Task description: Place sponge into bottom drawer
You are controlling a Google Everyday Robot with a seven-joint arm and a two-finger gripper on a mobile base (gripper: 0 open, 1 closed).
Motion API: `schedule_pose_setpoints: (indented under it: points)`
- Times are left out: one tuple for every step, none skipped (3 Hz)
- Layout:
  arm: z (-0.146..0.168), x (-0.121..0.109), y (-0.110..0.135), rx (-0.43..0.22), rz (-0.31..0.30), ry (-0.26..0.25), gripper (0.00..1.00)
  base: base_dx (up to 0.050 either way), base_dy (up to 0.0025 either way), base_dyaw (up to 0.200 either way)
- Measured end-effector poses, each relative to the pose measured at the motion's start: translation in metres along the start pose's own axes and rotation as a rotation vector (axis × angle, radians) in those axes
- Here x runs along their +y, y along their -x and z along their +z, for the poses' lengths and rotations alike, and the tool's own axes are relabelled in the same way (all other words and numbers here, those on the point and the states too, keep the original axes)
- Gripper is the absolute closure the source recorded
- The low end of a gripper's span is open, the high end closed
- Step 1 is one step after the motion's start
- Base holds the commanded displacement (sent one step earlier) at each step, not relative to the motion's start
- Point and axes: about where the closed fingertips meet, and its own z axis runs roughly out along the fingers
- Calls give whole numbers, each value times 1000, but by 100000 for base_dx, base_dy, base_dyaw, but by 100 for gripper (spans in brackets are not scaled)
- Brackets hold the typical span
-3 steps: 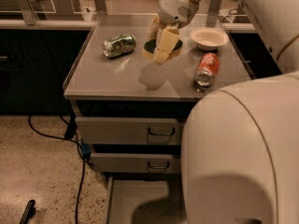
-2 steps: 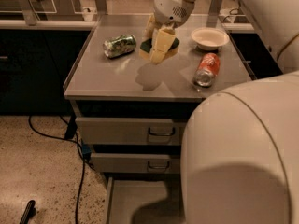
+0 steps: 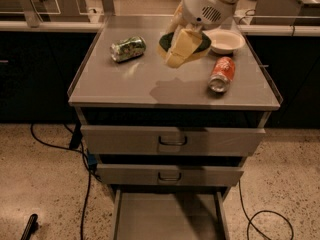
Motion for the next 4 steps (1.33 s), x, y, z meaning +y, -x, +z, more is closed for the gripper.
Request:
schedule_pose_setpoints:
  points:
    - [-42,38,4,-26,114,-167,100,0,0,0]
    - [-18,65,-17,-35,226,-227,100,0,0,0]
    - [50,97,-67,-15,352,-177,100,0,0,0]
    - [74,123,-89,26,368,-132,100,0,0,0]
